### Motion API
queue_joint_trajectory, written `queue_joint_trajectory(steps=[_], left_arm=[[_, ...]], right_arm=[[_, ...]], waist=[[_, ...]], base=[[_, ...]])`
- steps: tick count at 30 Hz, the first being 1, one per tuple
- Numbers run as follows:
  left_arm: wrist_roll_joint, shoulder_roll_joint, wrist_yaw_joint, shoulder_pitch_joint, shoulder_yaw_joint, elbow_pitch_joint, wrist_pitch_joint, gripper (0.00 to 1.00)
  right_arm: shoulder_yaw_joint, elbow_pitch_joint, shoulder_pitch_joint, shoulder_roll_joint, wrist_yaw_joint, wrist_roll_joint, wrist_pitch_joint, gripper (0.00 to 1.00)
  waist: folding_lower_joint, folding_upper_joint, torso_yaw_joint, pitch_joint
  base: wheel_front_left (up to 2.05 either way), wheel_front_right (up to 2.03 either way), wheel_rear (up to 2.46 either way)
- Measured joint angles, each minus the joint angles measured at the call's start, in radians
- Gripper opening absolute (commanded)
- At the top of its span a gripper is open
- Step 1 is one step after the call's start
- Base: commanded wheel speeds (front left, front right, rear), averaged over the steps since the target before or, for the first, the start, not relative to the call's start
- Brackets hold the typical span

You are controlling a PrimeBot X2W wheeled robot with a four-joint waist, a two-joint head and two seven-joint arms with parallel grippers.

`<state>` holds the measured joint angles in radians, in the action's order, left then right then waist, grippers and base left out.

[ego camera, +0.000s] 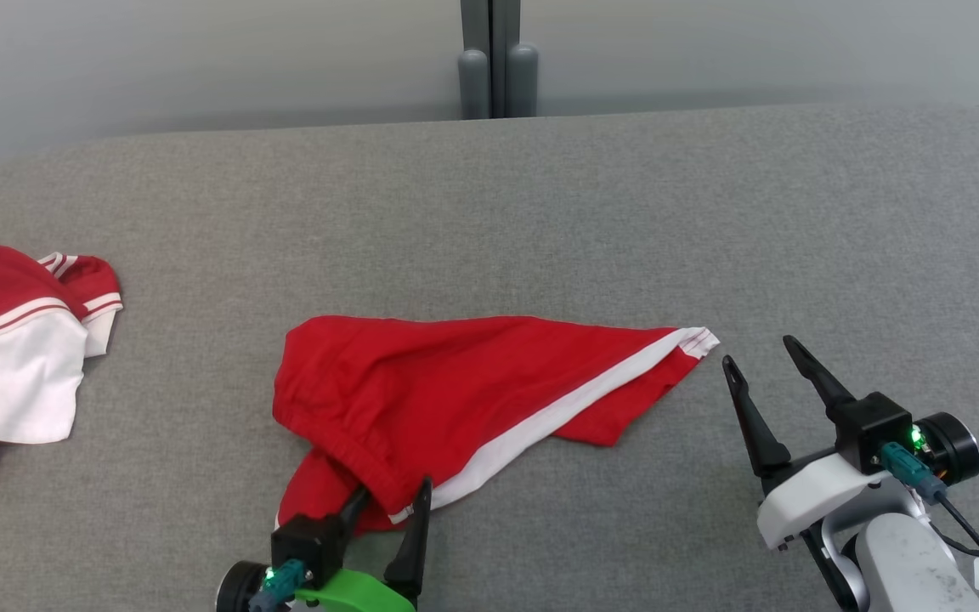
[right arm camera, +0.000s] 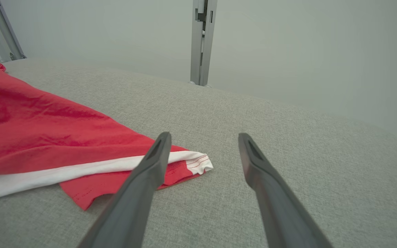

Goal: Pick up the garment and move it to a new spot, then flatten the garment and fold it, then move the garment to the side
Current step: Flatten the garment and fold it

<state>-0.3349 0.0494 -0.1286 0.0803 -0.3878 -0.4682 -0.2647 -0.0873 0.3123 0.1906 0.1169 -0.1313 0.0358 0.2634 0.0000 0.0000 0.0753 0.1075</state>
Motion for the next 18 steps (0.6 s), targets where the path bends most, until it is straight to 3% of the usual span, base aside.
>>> queue_joint_trajectory(steps=[1,14,18], left_arm=[[0.000,0.000,0.000,0.000,-0.004,0.006,0.000,0.00],[-0.039,0.004,0.000,0.113,-0.087,0.202,0.000,0.00],[-0.058,0.021,0.000,0.176,-0.049,0.181,0.000,0.00]], right_arm=[[0.000,0.000,0.000,0.000,0.000,0.000,0.000,1.00],[0.006,0.007,-0.011,-0.009,0.000,0.007,0.000,1.00],[0.007,0.006,-0.011,-0.016,0.000,0.007,0.000,1.00]], waist=[[0.0000,0.0000,-0.001,0.000],[0.0000,0.0000,0.007,-0.013],[0.0000,0.0000,0.007,-0.012]], base=[[0.00,0.00,0.00],[0.00,0.00,0.00],[0.00,0.00,0.00]])
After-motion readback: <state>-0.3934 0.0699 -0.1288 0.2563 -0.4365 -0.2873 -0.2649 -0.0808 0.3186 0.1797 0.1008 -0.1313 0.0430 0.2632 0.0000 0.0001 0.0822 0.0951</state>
